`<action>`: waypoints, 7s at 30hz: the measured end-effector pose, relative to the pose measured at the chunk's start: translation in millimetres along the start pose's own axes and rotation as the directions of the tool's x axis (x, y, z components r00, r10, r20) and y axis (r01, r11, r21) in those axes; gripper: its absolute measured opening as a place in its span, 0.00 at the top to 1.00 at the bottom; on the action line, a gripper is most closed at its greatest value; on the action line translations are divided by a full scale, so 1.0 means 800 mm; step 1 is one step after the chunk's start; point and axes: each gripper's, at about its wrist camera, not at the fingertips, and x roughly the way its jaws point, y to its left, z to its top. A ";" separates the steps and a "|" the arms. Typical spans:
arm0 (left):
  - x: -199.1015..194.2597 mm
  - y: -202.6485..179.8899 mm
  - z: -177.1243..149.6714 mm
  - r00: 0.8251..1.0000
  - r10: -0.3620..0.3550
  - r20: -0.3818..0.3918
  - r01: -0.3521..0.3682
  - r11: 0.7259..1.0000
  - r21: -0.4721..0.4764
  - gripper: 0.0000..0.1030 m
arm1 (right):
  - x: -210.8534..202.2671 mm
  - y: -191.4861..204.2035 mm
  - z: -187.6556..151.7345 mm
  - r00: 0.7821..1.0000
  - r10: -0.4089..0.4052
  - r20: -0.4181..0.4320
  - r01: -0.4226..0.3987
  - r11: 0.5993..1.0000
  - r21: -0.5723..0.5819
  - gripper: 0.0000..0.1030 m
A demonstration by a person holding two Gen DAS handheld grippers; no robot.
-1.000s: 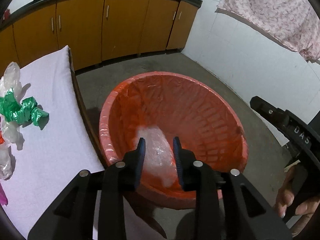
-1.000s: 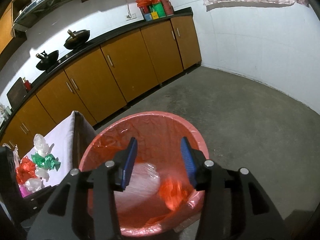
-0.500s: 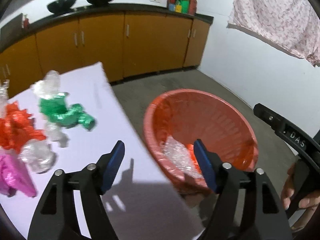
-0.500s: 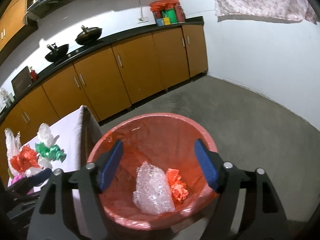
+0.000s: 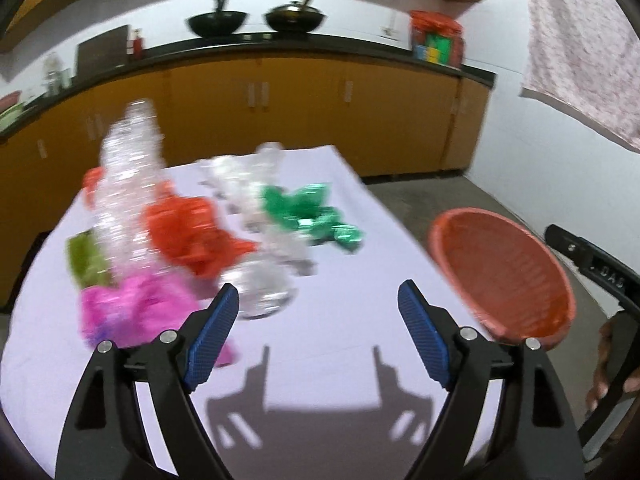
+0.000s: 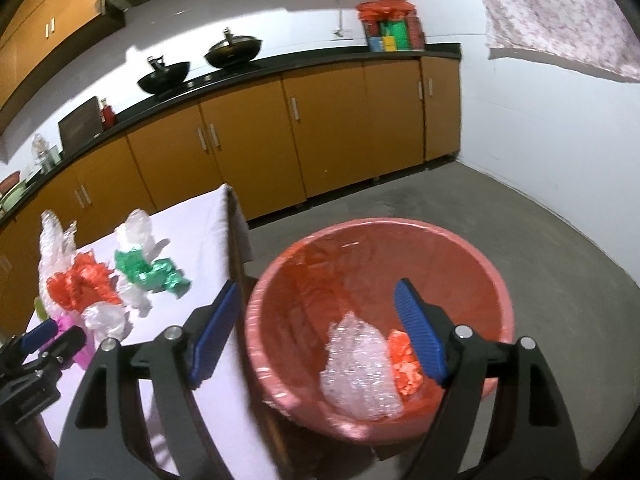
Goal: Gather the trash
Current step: 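Withdraw both open tools from the basket back toward the table, then grasp the pink bag with the left tool while the right tool grasps a clear bag, then carry both bags over the basket and open both tools to drop them, then withdraw both open tools from the basket back to the table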
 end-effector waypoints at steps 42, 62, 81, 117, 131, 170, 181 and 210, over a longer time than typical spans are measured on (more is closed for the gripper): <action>0.034 0.179 -0.042 0.991 0.117 -0.070 -0.122 0.990 -0.074 0.51 | 0.029 0.155 -0.039 0.974 0.171 -0.148 -0.194 0.969 -0.155 0.25; -0.061 0.251 -0.069 0.988 0.156 0.011 -0.152 0.974 -0.165 0.59 | 0.075 0.268 -0.061 0.918 0.298 -0.261 -0.347 0.923 -0.165 0.28; -0.075 0.265 -0.068 0.986 0.166 0.027 -0.157 0.964 -0.214 0.59 | 0.107 0.297 -0.070 0.911 0.259 -0.320 -0.338 0.915 -0.222 0.81; 0.036 -0.101 0.029 0.975 -0.221 0.017 0.220 0.974 0.047 0.59 | -0.006 -0.059 -0.004 0.997 -0.071 -0.024 0.071 0.997 -0.005 0.82; 0.060 -0.165 0.025 0.973 -0.229 -0.030 0.230 0.971 0.064 0.59 | -0.008 -0.107 0.000 0.998 -0.055 -0.008 0.056 0.996 0.062 0.82; 0.134 -0.218 0.027 0.955 -0.274 -0.116 0.286 0.952 0.109 0.47 | 0.023 -0.129 0.017 0.998 -0.059 -0.006 0.059 0.992 0.111 0.72; 0.127 -0.198 0.035 0.958 -0.269 -0.102 0.277 0.957 0.080 0.38 | 0.004 -0.132 0.016 0.997 -0.078 0.028 0.074 0.991 0.108 0.51; -0.001 0.133 0.030 0.964 0.250 0.089 -0.240 0.965 -0.108 0.06 | -0.002 0.087 -0.001 0.988 0.155 0.007 -0.154 0.985 -0.078 0.27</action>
